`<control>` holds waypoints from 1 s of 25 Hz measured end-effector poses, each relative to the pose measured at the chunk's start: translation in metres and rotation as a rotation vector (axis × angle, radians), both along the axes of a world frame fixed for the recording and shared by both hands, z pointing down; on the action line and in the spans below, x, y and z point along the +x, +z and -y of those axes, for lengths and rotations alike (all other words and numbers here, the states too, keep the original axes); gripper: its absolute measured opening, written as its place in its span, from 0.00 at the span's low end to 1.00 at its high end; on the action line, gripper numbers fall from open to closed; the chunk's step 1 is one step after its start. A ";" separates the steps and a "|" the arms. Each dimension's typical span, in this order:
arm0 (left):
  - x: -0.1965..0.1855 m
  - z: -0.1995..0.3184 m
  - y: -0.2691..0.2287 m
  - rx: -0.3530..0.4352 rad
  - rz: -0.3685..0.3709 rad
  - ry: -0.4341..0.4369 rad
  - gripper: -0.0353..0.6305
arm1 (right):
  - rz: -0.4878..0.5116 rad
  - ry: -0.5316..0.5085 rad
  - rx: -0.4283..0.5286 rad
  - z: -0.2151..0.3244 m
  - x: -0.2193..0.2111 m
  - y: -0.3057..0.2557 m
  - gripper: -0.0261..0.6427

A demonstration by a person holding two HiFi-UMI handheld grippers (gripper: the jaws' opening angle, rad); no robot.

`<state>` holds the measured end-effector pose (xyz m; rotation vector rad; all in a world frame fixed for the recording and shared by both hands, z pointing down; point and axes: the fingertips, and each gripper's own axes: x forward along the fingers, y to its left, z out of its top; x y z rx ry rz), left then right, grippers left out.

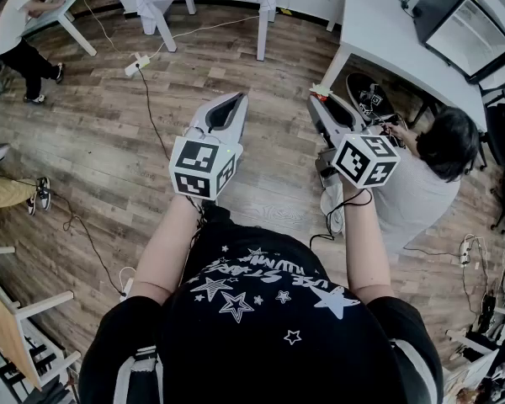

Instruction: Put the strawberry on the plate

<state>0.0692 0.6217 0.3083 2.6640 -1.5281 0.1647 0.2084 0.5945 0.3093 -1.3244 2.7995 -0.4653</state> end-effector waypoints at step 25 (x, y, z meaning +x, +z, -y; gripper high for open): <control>-0.058 0.006 0.022 -0.058 -0.018 -0.151 0.06 | 0.050 -0.084 -0.048 0.026 -0.044 0.029 0.26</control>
